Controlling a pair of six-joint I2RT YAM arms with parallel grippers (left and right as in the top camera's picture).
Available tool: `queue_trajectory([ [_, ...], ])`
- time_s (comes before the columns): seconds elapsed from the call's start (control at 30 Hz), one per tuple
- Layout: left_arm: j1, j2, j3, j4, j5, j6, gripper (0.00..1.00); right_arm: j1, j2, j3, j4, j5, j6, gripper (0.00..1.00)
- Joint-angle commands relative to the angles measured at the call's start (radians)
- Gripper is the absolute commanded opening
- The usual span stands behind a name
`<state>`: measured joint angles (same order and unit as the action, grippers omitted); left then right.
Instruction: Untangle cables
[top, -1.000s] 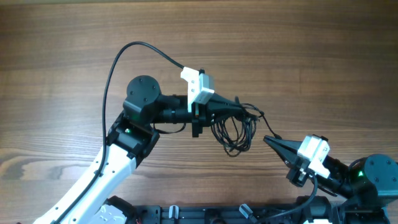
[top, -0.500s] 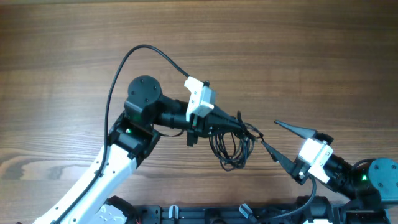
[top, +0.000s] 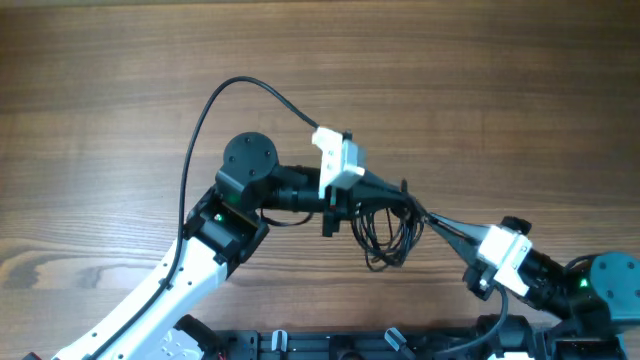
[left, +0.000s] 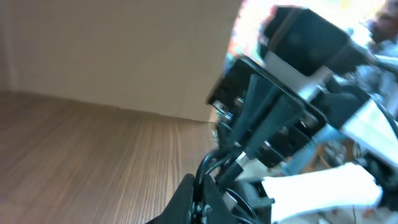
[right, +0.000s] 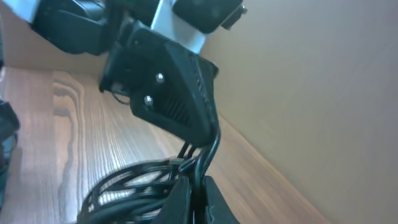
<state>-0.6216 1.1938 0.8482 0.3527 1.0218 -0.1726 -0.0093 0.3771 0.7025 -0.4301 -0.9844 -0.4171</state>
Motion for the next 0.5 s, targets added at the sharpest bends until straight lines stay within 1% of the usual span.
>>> queue_trajectory([
  [0.0,0.055,0.000,0.010,0.011,-0.216,-0.213,0.04,-0.001,0.000,0.018,-0.042,0.027,0.001,0.04],
  [0.1,0.092,0.000,0.010,0.021,-0.216,-0.281,0.04,-0.001,0.000,0.018,-0.057,0.027,0.001,0.04],
  [0.23,0.101,0.000,0.010,0.026,-0.219,-0.285,0.04,-0.001,0.000,0.018,-0.059,0.028,0.001,0.04],
  [0.3,0.101,0.000,0.010,0.025,-0.258,-0.315,0.04,-0.001,0.000,0.018,-0.063,0.027,0.002,0.04],
  [0.37,0.101,0.000,0.010,0.022,-0.250,-0.314,0.04,-0.001,0.000,0.018,-0.061,0.027,0.001,0.04],
  [0.4,0.101,0.000,0.010,0.022,-0.219,-0.297,0.04,-0.001,0.000,0.018,-0.061,0.027,0.002,0.04],
  [0.47,0.101,0.000,0.010,-0.006,-0.042,-0.121,0.04,-0.001,0.000,0.018,-0.056,0.027,0.001,0.04],
])
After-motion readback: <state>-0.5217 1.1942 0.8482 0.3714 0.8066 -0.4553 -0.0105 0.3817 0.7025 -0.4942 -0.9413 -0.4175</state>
